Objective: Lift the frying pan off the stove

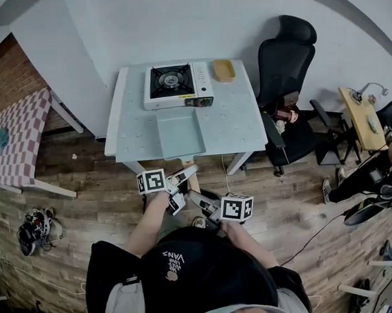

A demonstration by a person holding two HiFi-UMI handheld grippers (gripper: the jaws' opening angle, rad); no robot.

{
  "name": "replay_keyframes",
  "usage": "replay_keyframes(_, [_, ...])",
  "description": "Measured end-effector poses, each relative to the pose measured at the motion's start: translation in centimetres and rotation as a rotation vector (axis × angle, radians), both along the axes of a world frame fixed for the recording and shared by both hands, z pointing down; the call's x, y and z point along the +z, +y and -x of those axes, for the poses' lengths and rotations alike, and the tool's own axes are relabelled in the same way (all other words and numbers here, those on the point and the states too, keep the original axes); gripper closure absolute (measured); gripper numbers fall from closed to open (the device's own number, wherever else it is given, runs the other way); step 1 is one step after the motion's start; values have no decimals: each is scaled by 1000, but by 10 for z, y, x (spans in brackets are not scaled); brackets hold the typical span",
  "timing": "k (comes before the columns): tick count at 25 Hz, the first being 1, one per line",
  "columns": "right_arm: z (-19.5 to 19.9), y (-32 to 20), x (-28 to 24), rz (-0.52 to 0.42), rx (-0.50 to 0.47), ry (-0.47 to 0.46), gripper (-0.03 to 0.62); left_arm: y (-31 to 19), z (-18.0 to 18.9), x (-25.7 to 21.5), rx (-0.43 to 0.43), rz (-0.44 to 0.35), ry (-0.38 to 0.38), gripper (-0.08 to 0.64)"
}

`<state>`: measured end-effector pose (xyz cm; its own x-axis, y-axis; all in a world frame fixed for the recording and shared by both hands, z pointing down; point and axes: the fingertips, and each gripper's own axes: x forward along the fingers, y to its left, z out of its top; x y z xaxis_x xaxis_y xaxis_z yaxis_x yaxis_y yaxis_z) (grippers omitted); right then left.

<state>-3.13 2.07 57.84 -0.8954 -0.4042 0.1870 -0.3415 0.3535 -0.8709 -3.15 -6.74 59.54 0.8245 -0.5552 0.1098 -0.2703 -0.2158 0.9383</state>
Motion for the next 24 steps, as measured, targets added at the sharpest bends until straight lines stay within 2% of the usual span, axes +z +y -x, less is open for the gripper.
replay_keyframes(24, [-8,-7,0,-24,-42,24,434,-7,-4,0,-13,1,-1,339])
